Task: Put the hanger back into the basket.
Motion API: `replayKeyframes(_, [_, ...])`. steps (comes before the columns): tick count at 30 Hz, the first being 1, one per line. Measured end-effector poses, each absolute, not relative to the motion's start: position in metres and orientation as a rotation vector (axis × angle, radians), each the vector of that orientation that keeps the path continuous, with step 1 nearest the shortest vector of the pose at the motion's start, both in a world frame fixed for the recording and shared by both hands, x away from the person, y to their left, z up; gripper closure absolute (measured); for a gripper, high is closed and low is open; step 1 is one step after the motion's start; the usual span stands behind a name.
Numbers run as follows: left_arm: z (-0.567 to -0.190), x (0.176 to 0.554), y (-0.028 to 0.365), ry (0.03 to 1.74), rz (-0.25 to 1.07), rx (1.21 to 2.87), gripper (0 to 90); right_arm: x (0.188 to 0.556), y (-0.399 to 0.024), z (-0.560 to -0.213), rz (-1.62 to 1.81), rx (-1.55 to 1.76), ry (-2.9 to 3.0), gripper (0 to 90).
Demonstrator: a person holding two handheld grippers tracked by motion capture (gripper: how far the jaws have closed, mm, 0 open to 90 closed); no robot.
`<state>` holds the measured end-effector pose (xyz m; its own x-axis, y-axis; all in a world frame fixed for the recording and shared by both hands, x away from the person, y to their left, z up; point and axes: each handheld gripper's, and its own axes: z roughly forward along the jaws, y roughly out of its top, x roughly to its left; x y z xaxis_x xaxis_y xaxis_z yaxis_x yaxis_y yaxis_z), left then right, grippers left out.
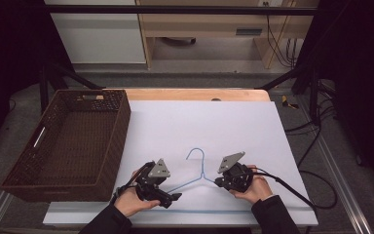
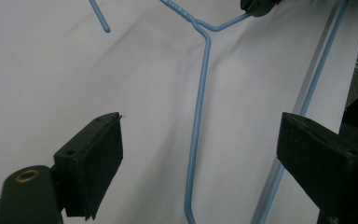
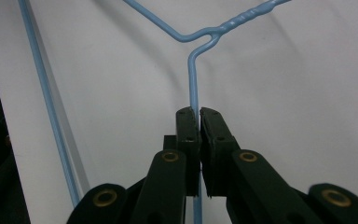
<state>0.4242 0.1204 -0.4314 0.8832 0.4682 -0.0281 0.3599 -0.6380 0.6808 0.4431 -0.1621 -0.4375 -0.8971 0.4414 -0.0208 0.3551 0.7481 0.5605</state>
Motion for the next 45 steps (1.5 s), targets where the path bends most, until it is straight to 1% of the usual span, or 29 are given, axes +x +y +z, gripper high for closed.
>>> replayKeyframes(13, [-0.427,0.433,0.091,0.52,0.204,2.423,24.7,0.44,-0.162,-0.431,0.878,0.623,2.773,87.6])
replayKeyframes(17, [-0.431,0.436,0.084,0.513,0.207,2.458,32.9,0.44,-0.163,-0.429,0.89,0.616,2.764,87.6])
replayKeyframes(18, [-0.432,0.438,0.082,0.508,0.203,2.465,38.3,0.439,-0.163,-0.429,0.891,0.615,2.763,87.6])
replayKeyframes(19, [-0.433,0.438,0.08,0.509,0.199,2.47,38.3,0.439,-0.163,-0.429,0.891,0.615,2.763,87.6])
replayKeyframes(23, [-0.436,0.44,0.074,0.489,0.211,2.511,46.6,0.439,-0.163,-0.428,0.898,0.608,2.76,87.6])
replayKeyframes(24, [-0.436,0.44,0.073,0.488,0.214,2.516,50.2,0.439,-0.163,-0.428,0.899,0.606,2.761,87.6])
replayKeyframes(26, [-0.437,0.44,0.071,0.484,0.219,2.524,51.7,0.439,-0.163,-0.428,0.899,0.606,2.762,87.6])
replayKeyframes(31, [-0.439,0.441,0.068,0.481,0.233,2.548,62.5,0.439,-0.163,-0.428,0.9,0.606,2.762,87.6])
replayKeyframes(32, [-0.439,0.441,0.067,0.477,0.244,2.555,66.5,0.439,-0.163,-0.428,0.9,0.604,2.762,87.5])
replayKeyframes(33, [-0.439,0.441,0.066,0.48,0.246,2.553,66.5,0.439,-0.163,-0.428,0.901,0.604,2.762,87.6])
replayKeyframes(35, [-0.439,0.441,0.065,0.485,0.255,2.552,70.4,0.439,-0.163,-0.428,0.899,0.609,2.763,87.6])
replayKeyframes(36, [-0.44,0.441,0.064,0.485,0.258,2.553,73.8,0.439,-0.163,-0.428,0.901,0.604,2.763,87.6])
replayKeyframes(37, [-0.44,0.441,0.064,0.487,0.263,2.557,73.8,0.439,-0.163,-0.428,0.901,0.604,2.763,87.6])
replayKeyframes(38, [-0.44,0.441,0.063,0.488,0.273,2.558,77.5,0.439,-0.163,-0.427,0.902,0.604,2.762,87.6])
replayKeyframes(39, [-0.44,0.441,0.063,0.488,0.273,2.558,79.3,0.439,-0.163,-0.427,0.902,0.604,2.762,87.6])
replayKeyframes(40, [-0.44,0.441,0.062,0.492,0.273,2.556,79.3,0.439,-0.163,-0.427,0.901,0.604,2.763,87.6])
replayKeyframes(43, [-0.439,0.44,0.062,0.494,0.29,2.554,83.8,0.439,-0.163,-0.427,0.9,0.601,2.762,87.6])
replayKeyframes(45, [-0.439,0.44,0.062,0.492,0.29,2.55,84.4,0.439,-0.163,-0.427,0.902,0.604,2.764,87.5])
